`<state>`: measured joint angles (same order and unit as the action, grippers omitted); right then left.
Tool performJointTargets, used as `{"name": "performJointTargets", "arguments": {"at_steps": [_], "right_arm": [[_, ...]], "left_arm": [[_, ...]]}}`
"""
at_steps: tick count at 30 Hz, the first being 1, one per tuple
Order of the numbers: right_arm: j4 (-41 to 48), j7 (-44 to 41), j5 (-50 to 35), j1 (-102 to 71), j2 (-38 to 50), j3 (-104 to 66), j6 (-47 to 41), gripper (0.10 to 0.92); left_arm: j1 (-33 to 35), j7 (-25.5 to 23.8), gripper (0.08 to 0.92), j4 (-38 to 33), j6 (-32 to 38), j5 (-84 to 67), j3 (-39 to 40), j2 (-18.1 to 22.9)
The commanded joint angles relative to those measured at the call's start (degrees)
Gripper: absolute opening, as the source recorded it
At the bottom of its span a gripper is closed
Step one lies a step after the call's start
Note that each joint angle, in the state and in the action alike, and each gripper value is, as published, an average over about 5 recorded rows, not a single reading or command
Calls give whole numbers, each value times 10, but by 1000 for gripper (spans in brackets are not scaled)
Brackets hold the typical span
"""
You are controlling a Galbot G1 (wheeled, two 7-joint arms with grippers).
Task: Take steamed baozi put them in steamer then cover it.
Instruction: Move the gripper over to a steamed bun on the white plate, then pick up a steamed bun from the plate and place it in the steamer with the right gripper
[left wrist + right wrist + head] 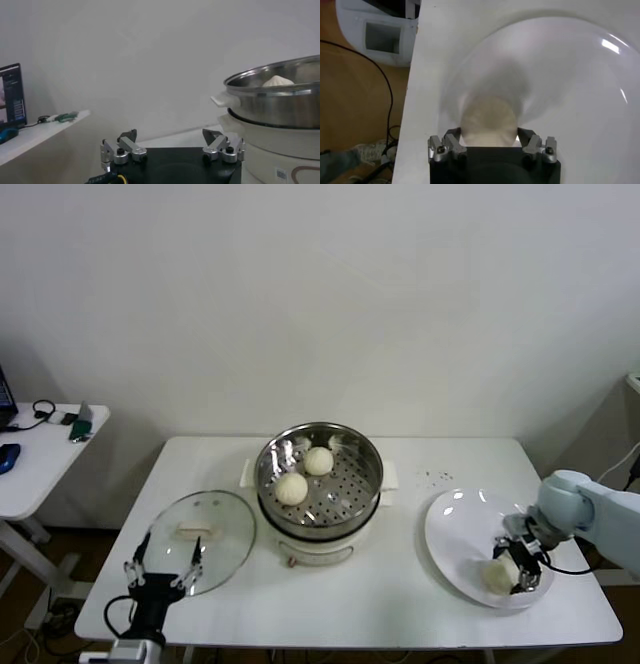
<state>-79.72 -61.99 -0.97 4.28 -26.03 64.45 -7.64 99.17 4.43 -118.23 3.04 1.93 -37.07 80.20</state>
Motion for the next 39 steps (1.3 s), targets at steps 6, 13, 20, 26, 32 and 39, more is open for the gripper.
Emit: {"name": "performJointTargets", "arguments": {"at_steps": [6,13,20,26,32,39], "right_arm": [[-1,-3,-17,59,-8,46,4,725],[3,-16,-54,201,-40,130,41,704],[44,-51,-146,423,-149,250,132,712],[89,-85,-198,522,-255,287,203,720],[76,-98,-170,530,-341,243,251,721],[77,-103,-101,462,-456,182,289,716]], "left_arm": [[4,-1,823,-3,2,0,-1,2],[4,-1,823,-5,2,-2,-1,0],[6,0,823,-10,2,-2,-1,-1],[9,-1,823,-9,3,-4,-3,-4],[6,-1,823,-7,3,-4,2,-5],[10,-1,823,-6,5,-7,1,-7]]}}
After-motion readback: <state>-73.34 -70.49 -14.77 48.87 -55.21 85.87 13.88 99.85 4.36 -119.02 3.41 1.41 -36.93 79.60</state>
